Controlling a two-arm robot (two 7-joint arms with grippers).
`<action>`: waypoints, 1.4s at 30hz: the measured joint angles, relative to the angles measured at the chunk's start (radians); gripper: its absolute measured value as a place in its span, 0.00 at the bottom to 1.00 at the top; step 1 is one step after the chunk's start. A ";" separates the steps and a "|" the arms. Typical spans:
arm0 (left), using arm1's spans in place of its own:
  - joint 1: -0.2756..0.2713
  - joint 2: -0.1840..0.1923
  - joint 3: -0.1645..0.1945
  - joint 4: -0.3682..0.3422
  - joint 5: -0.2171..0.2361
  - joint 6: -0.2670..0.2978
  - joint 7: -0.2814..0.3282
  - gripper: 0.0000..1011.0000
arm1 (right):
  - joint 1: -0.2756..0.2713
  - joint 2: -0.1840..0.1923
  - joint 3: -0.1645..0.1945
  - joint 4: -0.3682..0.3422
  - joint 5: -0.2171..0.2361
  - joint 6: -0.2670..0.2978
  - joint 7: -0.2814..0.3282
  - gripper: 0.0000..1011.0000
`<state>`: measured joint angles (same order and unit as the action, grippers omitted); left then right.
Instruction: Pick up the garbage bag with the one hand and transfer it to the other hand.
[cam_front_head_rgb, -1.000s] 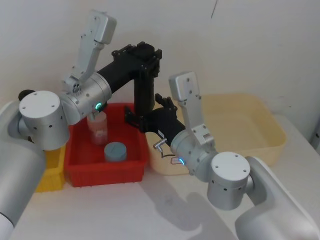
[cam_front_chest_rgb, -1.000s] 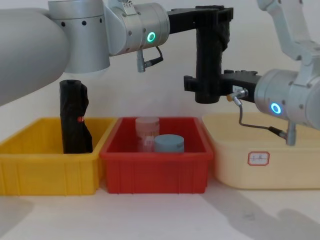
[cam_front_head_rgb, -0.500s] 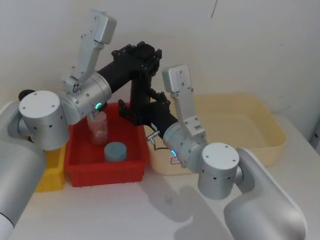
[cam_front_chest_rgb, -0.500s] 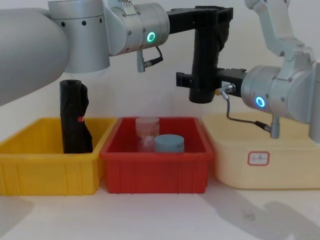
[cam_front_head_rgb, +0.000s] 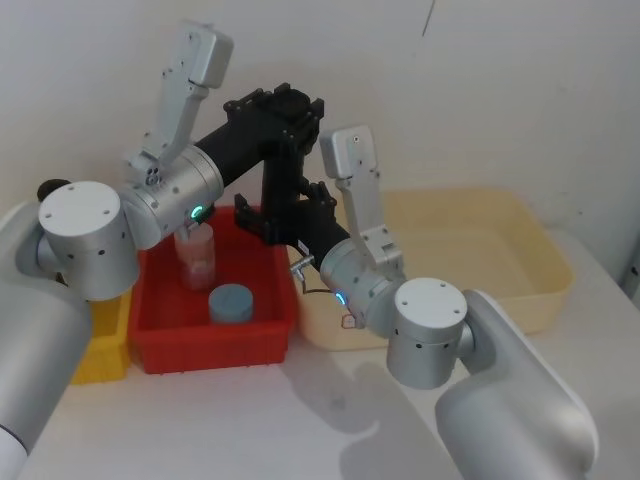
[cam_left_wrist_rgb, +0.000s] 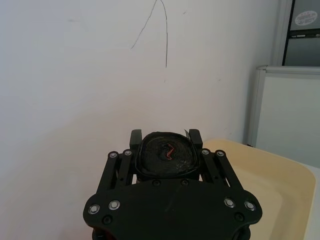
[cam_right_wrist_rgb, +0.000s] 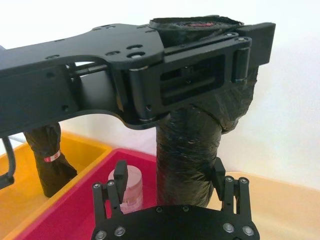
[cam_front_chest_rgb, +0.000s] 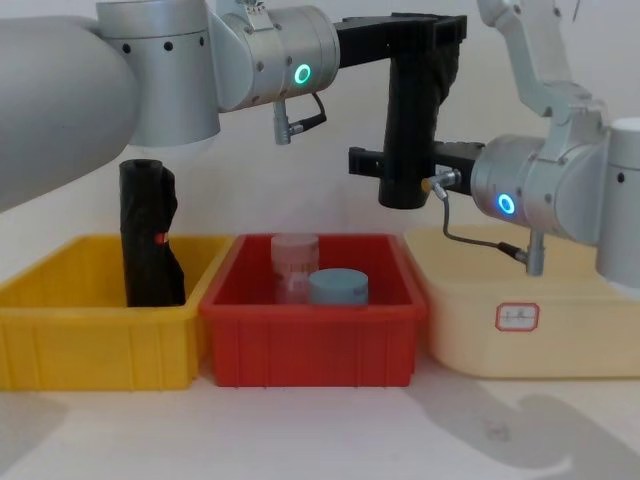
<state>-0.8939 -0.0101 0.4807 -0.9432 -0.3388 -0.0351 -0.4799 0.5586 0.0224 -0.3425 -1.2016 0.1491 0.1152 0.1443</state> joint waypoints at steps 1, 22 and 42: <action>0.000 0.000 0.000 0.000 0.000 0.000 0.000 0.53 | 0.001 -0.001 0.001 0.002 0.000 0.000 0.000 1.00; 0.000 0.000 0.000 0.000 0.000 0.000 0.000 0.53 | 0.039 -0.026 0.029 0.080 -0.007 -0.024 -0.009 0.99; 0.000 0.000 0.000 0.000 0.000 0.000 0.000 0.53 | 0.052 -0.032 0.038 0.106 -0.014 -0.034 -0.017 0.52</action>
<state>-0.8939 -0.0101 0.4807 -0.9433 -0.3389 -0.0351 -0.4798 0.6101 -0.0097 -0.3042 -1.0955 0.1352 0.0809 0.1276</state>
